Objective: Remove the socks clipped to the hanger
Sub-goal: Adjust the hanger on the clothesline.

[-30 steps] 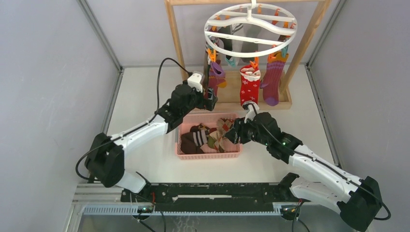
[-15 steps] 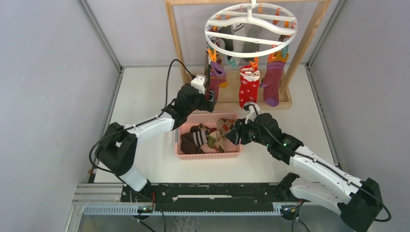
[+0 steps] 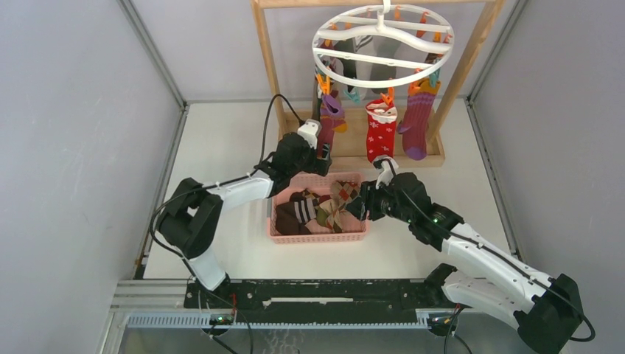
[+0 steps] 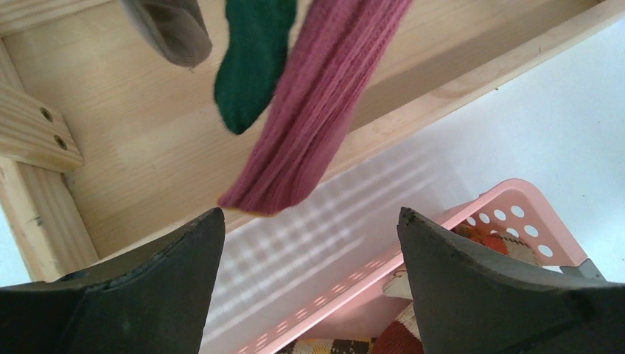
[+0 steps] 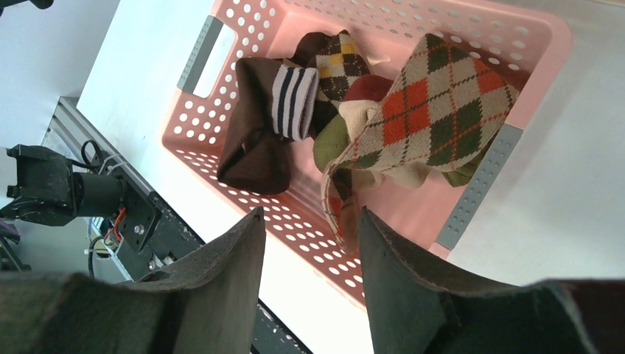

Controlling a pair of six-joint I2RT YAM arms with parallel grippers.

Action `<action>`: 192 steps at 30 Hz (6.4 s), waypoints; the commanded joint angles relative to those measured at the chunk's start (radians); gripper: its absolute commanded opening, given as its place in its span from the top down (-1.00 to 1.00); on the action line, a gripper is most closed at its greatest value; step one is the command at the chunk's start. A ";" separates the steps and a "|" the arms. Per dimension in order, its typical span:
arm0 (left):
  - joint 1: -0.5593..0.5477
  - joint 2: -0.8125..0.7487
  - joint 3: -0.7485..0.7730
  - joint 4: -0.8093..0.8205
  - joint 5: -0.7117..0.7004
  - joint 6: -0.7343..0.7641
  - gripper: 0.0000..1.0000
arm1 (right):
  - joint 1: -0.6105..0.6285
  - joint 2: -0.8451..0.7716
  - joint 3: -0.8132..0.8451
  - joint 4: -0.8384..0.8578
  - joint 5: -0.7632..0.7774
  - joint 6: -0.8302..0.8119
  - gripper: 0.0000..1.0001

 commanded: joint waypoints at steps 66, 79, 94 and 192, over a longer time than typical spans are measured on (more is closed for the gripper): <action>-0.053 -0.132 0.132 -0.149 0.292 -0.143 0.48 | -0.075 0.370 0.147 0.481 0.078 -0.039 -0.11; -0.053 -0.125 0.144 -0.138 0.322 -0.146 0.49 | -0.030 0.624 0.257 0.542 0.263 -0.053 -0.01; -0.046 -0.235 0.097 -0.213 0.232 -0.108 -0.95 | -0.025 0.473 0.214 0.451 0.363 -0.079 1.00; -0.124 -0.309 0.136 -0.288 0.095 -0.119 -1.00 | -0.706 -0.098 0.152 0.110 -0.323 0.134 0.01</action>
